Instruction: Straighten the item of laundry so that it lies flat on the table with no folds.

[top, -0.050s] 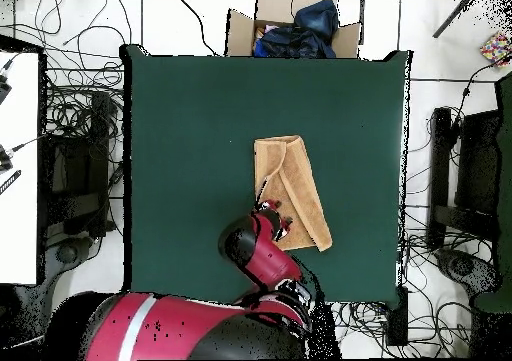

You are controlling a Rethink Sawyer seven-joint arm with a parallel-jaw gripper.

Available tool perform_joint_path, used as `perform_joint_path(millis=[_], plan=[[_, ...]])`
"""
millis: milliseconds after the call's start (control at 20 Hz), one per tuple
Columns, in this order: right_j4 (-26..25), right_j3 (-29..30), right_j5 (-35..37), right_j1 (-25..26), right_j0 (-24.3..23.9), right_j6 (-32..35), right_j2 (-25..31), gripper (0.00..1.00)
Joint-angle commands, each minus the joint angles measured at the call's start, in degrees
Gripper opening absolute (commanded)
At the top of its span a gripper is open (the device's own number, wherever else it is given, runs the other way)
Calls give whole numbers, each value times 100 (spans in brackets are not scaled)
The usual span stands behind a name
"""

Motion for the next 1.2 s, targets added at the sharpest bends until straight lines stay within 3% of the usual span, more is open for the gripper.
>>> perform_joint_path(millis=[50, 250, 700, 1200], plan=[[502, -736, -741, 820, 182, 1250, 69, 100], [911, -869, -1263, 1142, 427, 1151, -180, 100], [859, -1046, -1752, 1434, 229, 1049, -113, 100], [717, -1004, -1763, 1355, 37, 892, -3, 100]])
